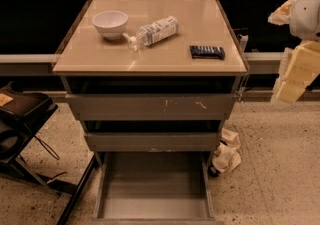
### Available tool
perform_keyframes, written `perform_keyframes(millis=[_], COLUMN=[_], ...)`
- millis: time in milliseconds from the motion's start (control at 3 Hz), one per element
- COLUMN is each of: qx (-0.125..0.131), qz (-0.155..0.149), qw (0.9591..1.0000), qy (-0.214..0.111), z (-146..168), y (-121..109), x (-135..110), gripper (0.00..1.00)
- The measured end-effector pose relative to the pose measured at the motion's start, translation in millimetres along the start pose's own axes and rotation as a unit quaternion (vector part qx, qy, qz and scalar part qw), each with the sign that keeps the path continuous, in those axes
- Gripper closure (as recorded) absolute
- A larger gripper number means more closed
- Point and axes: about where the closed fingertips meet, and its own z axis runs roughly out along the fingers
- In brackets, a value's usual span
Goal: Place rxbar blueberry into bottom drawer
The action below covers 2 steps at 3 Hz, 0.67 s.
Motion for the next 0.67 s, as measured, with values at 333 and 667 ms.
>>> perform_keyframes(millis=[333, 667], qx=[-0.037, -0.102], qz=[-0.023, -0.048], qw=[0.9982, 0.9873], qy=[-0.041, -0.112], z=[14.7, 50.1], y=[-30.4, -66.1], x=[-14.0, -41.9], gripper=[0.00, 0.00])
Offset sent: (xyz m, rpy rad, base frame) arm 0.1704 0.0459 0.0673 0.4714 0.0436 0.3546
